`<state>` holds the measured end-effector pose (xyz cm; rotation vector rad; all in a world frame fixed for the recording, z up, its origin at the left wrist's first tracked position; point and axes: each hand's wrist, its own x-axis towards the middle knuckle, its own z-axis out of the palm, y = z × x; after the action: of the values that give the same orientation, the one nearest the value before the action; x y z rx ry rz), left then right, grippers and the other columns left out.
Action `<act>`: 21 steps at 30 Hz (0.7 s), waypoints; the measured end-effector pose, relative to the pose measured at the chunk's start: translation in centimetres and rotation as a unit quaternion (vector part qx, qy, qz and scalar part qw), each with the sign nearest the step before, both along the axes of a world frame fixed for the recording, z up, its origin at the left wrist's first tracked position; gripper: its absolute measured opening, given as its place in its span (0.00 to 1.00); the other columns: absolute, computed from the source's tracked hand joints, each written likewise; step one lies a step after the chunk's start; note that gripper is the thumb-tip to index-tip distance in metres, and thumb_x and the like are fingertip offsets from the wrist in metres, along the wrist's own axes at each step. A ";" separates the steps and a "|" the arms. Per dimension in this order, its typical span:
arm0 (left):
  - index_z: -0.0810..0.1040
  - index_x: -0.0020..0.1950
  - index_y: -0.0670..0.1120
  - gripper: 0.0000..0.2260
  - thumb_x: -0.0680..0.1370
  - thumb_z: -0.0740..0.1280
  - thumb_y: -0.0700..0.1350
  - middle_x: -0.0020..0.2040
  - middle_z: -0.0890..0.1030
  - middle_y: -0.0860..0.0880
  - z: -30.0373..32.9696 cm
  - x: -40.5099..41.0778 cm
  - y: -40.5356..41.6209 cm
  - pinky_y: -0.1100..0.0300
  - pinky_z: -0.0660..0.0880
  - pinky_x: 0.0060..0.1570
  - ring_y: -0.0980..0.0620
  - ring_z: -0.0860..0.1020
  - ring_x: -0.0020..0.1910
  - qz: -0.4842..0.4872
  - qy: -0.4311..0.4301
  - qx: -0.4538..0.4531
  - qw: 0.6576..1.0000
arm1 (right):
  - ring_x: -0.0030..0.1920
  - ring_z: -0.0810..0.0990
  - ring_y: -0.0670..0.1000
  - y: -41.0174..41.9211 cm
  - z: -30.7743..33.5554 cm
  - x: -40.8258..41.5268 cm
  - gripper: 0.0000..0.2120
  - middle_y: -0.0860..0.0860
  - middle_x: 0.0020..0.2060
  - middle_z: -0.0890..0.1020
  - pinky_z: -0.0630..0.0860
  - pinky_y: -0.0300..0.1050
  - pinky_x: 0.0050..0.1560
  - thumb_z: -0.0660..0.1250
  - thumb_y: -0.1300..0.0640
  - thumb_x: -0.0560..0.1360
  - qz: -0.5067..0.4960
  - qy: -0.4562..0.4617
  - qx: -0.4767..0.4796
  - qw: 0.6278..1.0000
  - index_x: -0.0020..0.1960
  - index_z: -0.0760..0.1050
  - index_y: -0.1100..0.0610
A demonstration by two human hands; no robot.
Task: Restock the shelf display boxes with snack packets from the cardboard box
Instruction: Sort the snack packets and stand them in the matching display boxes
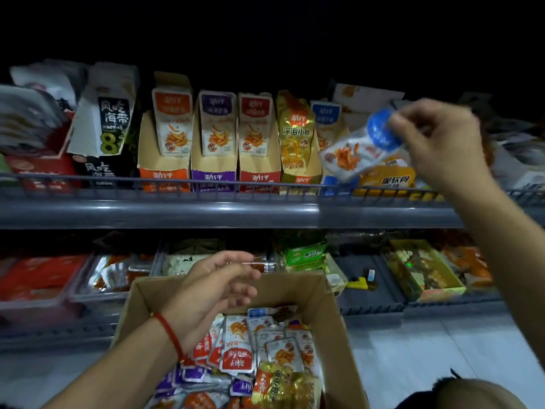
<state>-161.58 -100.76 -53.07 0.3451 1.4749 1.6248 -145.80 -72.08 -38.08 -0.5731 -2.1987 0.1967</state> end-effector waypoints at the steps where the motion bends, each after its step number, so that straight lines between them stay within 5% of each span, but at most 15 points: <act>1: 0.80 0.58 0.42 0.09 0.79 0.68 0.37 0.49 0.85 0.37 0.0 0.0 0.0 0.50 0.78 0.44 0.42 0.81 0.42 -0.001 0.004 -0.006 1.000 | 0.45 0.75 0.40 1.1 1.2 -0.9 0.13 0.47 0.46 0.80 0.72 0.34 0.47 0.65 0.50 0.83 -0.013 0.001 0.021 1.000 0.56 0.82 0.58; 12: 0.79 0.59 0.42 0.11 0.77 0.70 0.35 0.46 0.86 0.39 -0.1 0.1 0.8 0.49 0.78 0.45 0.42 0.80 0.40 -0.050 0.018 -0.058 0.997 | 0.60 0.80 0.58 6.9 2.0 -10.5 0.13 0.58 0.59 0.82 0.78 0.58 0.59 0.65 0.53 0.82 -0.037 -0.184 0.081 0.979 0.63 0.79 0.57; 21: 0.77 0.59 0.41 0.11 0.78 0.68 0.33 0.45 0.85 0.38 -0.1 0.0 0.9 0.53 0.76 0.38 0.43 0.79 0.38 -0.085 0.003 -0.086 0.993 | 0.62 0.78 0.60 8.5 1.0 -13.1 0.13 0.58 0.62 0.79 0.75 0.53 0.60 0.65 0.56 0.82 -0.044 -0.268 0.047 0.961 0.65 0.77 0.57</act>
<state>-161.59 -99.81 -53.15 0.3681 1.5346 1.3544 -158.87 -63.59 -37.05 -0.7326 -2.6766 -0.1264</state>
